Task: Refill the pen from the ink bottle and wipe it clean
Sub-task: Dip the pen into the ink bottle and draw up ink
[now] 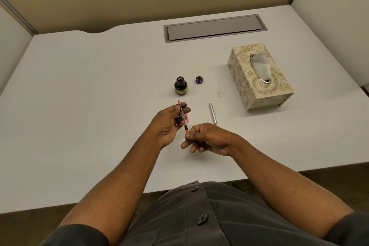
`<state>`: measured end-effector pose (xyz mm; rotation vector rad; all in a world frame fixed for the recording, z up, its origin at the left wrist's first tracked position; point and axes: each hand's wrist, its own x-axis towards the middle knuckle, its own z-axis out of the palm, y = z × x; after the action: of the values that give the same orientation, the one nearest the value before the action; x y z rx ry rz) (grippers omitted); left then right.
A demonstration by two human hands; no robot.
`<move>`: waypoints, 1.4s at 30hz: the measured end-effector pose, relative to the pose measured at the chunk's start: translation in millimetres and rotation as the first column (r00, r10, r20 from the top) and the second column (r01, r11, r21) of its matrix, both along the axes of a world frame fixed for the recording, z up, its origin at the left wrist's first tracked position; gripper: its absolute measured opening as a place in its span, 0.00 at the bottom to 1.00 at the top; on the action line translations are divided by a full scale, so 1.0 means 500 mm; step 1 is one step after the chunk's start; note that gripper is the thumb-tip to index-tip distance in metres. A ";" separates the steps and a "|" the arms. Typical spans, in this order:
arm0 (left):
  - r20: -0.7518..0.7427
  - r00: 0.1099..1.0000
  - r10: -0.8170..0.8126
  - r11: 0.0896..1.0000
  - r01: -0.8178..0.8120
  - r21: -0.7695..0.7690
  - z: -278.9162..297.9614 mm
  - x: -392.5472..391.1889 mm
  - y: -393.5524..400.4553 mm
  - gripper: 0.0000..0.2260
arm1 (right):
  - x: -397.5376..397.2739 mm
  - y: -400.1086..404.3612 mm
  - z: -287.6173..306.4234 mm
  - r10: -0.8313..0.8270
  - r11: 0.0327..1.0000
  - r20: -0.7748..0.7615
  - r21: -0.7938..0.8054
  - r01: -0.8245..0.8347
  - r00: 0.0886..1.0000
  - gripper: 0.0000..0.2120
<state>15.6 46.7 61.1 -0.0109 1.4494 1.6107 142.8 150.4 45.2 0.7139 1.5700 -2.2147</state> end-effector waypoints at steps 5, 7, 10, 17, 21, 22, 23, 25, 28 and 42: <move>-0.054 0.998 -0.034 0.999 0.035 0.032 0.008 -0.008 -0.002 0.10 | -0.001 0.007 0.000 -0.126 0.988 -0.002 -0.092 0.125 0.992 0.04; -0.057 0.998 -0.039 0.998 0.043 0.053 0.013 -0.013 -0.003 0.10 | -0.002 0.012 -0.004 -0.215 0.968 0.005 -0.133 0.214 0.976 0.04; -0.024 0.998 -0.064 0.996 0.065 0.058 0.021 -0.027 -0.011 0.07 | -0.003 0.027 -0.010 -0.337 0.930 0.024 -0.146 0.337 0.941 0.04; -0.312 0.909 -0.278 0.952 0.218 -0.213 0.029 -0.063 -0.024 0.07 | -0.028 0.091 0.015 -0.335 0.916 -0.101 0.197 0.349 0.937 0.01; -0.466 0.772 -0.432 0.895 0.303 -0.327 0.040 -0.074 0.000 0.06 | -0.065 0.124 0.052 -0.237 0.867 -0.176 0.405 0.290 0.955 0.03; -0.494 0.729 -0.475 0.875 0.329 -0.356 0.043 -0.078 0.008 0.07 | -0.074 0.132 0.063 -0.202 0.848 -0.188 0.458 0.268 0.961 0.03; -0.519 0.684 -0.512 0.855 0.350 -0.383 0.047 -0.082 0.017 0.07 | -0.084 0.140 0.072 -0.164 0.826 -0.198 0.508 0.244 0.966 0.03; -0.556 0.606 -0.569 0.820 0.371 -0.435 0.056 -0.091 0.038 0.09 | -0.106 0.155 0.090 -0.103 0.777 -0.211 0.593 0.211 0.972 0.03; -0.603 0.510 -0.614 0.788 0.340 -0.514 0.074 -0.111 0.077 0.11 | -0.146 0.174 0.116 -0.044 0.663 -0.235 0.720 0.204 0.971 0.05; -0.731 0.421 -0.536 0.836 0.148 -0.528 0.117 -0.226 0.202 0.10 | -0.301 0.238 0.196 0.101 0.276 -0.239 0.939 0.204 0.966 0.10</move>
<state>-97.2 147.6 119.7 0.9744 2.3315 0.9018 -7.6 269.3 143.3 0.7362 3.1066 -1.0839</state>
